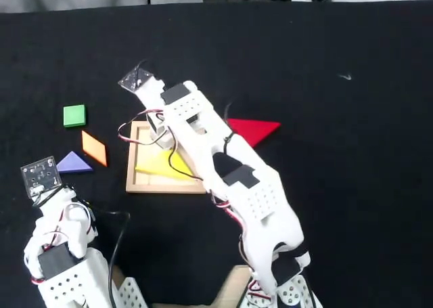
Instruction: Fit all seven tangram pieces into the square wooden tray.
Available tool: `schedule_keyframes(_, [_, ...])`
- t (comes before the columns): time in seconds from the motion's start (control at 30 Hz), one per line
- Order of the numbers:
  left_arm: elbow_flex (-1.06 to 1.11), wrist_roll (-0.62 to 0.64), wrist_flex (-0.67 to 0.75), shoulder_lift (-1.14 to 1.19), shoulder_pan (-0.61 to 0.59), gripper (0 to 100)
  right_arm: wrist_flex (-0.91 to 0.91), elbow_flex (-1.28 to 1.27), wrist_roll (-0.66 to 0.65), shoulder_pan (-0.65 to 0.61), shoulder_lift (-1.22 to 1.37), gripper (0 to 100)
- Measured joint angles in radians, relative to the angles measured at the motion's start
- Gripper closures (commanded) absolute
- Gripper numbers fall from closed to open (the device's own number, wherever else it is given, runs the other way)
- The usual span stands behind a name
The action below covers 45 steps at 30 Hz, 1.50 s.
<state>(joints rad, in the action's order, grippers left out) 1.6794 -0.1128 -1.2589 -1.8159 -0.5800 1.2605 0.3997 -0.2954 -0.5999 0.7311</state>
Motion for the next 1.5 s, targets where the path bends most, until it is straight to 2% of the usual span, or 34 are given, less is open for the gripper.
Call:
schedule_keyframes(0.27, [0.0, 0.0, 0.0, 0.0, 0.0, 90, 0.072, 0.0, 0.002, -0.066, -0.005, 98.8])
schedule_keyframes(0.63, [0.0, 0.0, 0.0, 0.0, 0.0, 90, 0.137, 0.017, 0.0, -0.068, -0.078, 98.8])
schedule_keyframes(0.83, [0.0, 0.0, 0.0, 0.0, 0.0, 90, 0.169, 0.026, -0.006, 0.012, -0.27, 98.8])
schedule_keyframes(1.0, [0.0, 0.0, 0.0, 0.0, 0.0, 90, 0.227, 0.003, -0.11, 0.084, -0.468, 98.8])
schedule_keyframes(1.2, [0.0, 0.0, 0.0, 0.0, 0.0, 90, 0.192, -0.261, -0.209, 0.166, -0.792, 98.8])
schedule_keyframes(1.4, [0.0, 0.0, 0.034, 0.0, 0.0, 90, -0.012, -0.675, -0.233, 0.304, -1.059, 98.7])
schedule_keyframes(1.5, [0.0, 0.0, 0.035, 0.0, 0.0, 83, -0.095, -0.819, -0.232, 0.359, -1.137, 98.7])
